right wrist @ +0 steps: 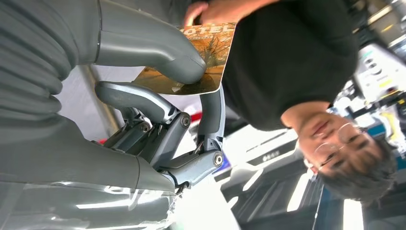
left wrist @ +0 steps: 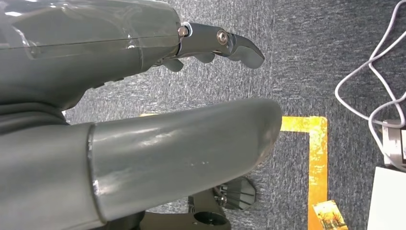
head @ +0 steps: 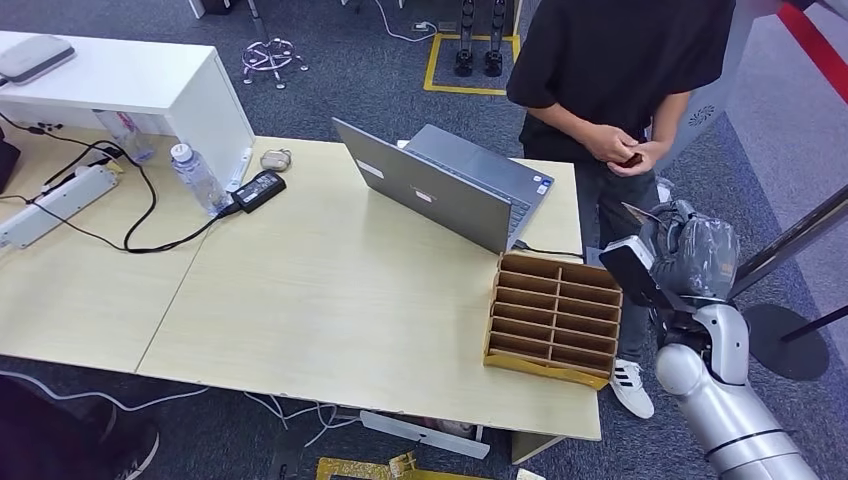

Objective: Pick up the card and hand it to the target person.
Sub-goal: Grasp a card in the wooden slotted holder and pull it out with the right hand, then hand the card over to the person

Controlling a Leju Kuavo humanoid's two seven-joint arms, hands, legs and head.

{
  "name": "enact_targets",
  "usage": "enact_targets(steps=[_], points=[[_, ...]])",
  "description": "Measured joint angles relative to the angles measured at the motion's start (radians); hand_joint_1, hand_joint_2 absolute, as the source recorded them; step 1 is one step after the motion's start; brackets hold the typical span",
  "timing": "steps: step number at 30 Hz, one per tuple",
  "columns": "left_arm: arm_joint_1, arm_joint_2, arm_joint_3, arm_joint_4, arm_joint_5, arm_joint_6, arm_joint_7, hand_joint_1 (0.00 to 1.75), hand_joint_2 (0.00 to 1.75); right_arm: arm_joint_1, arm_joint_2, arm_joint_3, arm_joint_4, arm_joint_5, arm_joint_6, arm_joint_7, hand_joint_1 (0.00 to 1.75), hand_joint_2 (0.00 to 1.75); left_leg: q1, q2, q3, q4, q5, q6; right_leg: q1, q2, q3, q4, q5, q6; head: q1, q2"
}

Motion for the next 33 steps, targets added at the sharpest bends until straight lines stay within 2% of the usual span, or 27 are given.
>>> enact_targets(steps=[3,9,16,21,24,26,28,30,33], points=[[-0.001,0.0,-0.005,0.0,-0.006,-0.004,0.006,0.0,0.0,-0.011,0.013,0.002,0.042,0.053,-0.018,0.021,1.6,1.75,0.0,0.0,0.0,0.0,0.0,0.0,0.0,0.0,0.0,0.0,0.0,0.0,0.0,0.0],[-0.002,0.0,-0.015,0.0,-0.008,-0.005,0.008,0.0,0.0,-0.023,0.035,0.002,0.11,0.078,-0.019,0.027,1.53,1.75,0.0,0.0,0.0,0.0,0.0,0.0,0.0,0.0,0.0,0.0,0.0,0.0,0.0,0.0],[-0.006,0.0,-0.026,0.0,-0.015,-0.013,0.023,0.0,0.0,-0.023,0.059,-0.005,0.17,0.234,-0.02,0.057,1.54,1.75,0.0,0.0,0.0,0.0,0.0,0.0,0.0,0.0,0.0,0.0,0.0,0.0,0.0,0.0],[-0.01,0.0,-0.037,0.0,-0.025,-0.016,0.031,0.0,0.0,-0.023,0.07,-0.012,0.202,0.283,-0.02,0.071,1.53,1.75,0.0,0.0,0.0,0.0,0.0,0.0,0.0,0.0,0.0,0.0,0.0,0.0,0.0,0.0],[-0.013,0.0,-0.041,0.0,-0.027,-0.017,0.034,0.0,0.0,-0.023,0.074,-0.016,0.217,0.305,-0.02,0.083,1.46,1.75,0.0,0.0,0.0,0.0,0.0,0.0,0.0,0.0,0.0,0.0,0.0,0.0,0.0,0.0],[-0.014,0.001,-0.042,0.0,-0.028,-0.018,0.034,0.0,0.0,-0.023,0.076,-0.016,0.225,0.316,-0.019,0.097,1.12,1.75,0.0,0.0,0.0,0.0,0.0,0.0,0.0,0.0,0.0,0.0,0.0,0.0,0.0,0.0],[-0.015,0.001,-0.045,0.0,-0.028,-0.018,0.035,0.0,0.0,-0.023,0.078,-0.015,0.234,0.324,-0.015,0.111,0.41,1.75,0.0,0.0,0.0,0.0,0.0,0.0,0.0,0.0,0.0,0.0,0.0,0.0,0.0,0.0],[-0.016,0.001,-0.048,0.0,-0.027,-0.018,0.035,0.0,0.0,-0.023,0.079,-0.015,0.245,0.327,-0.008,0.122,0.0,1.75,0.0,0.0,0.0,0.0,0.0,0.0,0.0,0.0,0.0,0.0,0.0,0.0,0.0,0.0],[-0.016,0.001,-0.05,0.0,-0.027,-0.018,0.035,0.0,0.0,-0.023,0.082,-0.014,0.26,0.326,0.006,0.134,0.0,0.44,0.0,0.0,0.0,0.0,0.0,0.0,0.0,0.0,0.0,0.0,0.0,0.0,0.0,0.0]])
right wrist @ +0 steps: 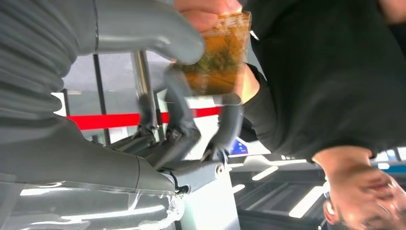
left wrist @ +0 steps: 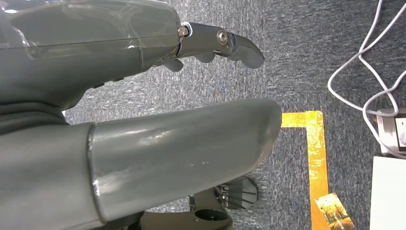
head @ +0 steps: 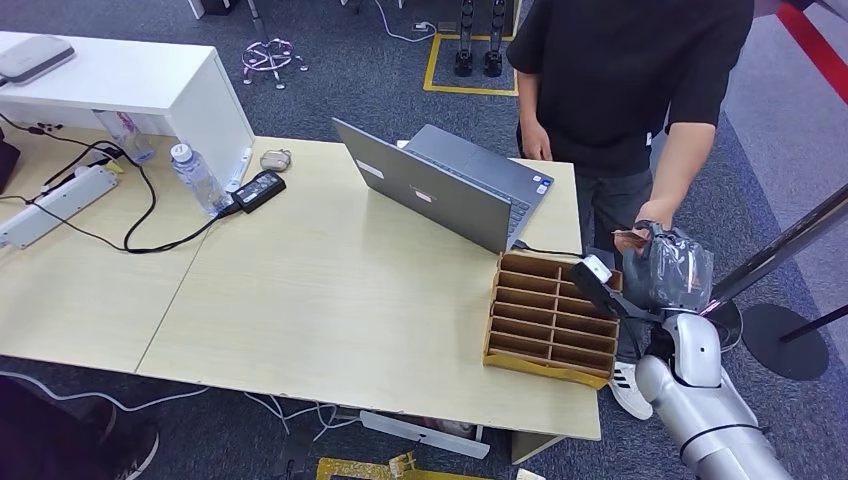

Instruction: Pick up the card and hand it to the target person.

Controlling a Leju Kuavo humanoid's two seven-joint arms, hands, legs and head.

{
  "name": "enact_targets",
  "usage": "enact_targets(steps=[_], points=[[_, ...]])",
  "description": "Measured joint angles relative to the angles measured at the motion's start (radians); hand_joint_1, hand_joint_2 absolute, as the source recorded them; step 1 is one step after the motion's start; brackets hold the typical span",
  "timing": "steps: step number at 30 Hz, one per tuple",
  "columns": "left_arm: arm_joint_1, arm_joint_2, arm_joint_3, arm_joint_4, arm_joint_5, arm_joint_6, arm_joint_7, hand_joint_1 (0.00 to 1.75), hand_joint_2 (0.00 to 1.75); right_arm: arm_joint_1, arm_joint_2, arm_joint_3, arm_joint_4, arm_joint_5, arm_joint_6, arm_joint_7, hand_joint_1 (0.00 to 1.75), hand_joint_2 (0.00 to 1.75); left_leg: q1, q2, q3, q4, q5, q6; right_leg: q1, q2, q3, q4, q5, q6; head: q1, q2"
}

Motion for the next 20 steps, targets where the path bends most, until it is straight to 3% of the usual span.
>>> enact_targets(steps=[1,12,17,19,20], points=[[0.0,0.0,0.0,0.0,0.0,0.0,0.0,0.0,0.0,0.0,0.001,0.0,0.005,-0.001,0.004,0.003,0.0,0.0,0.0,0.0,0.0,0.0,0.0,0.0,0.0,0.0,0.0,0.0,0.0,0.0,0.0,0.0],[-0.003,0.002,-0.002,0.0,0.0,-0.007,0.009,0.0,0.0,0.0,0.003,-0.004,0.029,-0.036,-0.024,0.012,0.0,0.0,0.0,0.002,0.002,0.0,0.0,0.0,0.0,0.001,0.0,0.0,0.0,0.0,0.0,0.0],[-0.005,0.005,-0.006,0.0,0.0,-0.02,0.022,0.0,0.0,0.059,0.017,-0.083,-0.017,0.012,-0.029,-0.088,0.0,0.0,0.0,0.0,0.0,0.0,0.0,0.0,0.0,0.0,0.0,0.0,0.0,0.0,0.0,0.0],[-0.005,0.006,-0.007,0.0,0.0,-0.031,0.023,0.0,0.0,0.089,0.036,-0.148,-0.057,0.013,-0.029,-0.168,0.0,0.87,0.0,0.0,0.0,0.0,0.0,0.0,0.0,0.0,0.0,0.0,0.0,0.0,0.0,0.0],[-0.005,0.007,-0.008,0.0,0.0,-0.034,0.023,0.0,0.0,0.096,0.041,-0.165,-0.068,0.011,-0.029,-0.188,0.0,1.16,0.0,0.0,0.0,0.0,0.0,0.0,0.0,0.0,0.0,0.0,0.0,0.0,0.0,0.0]])
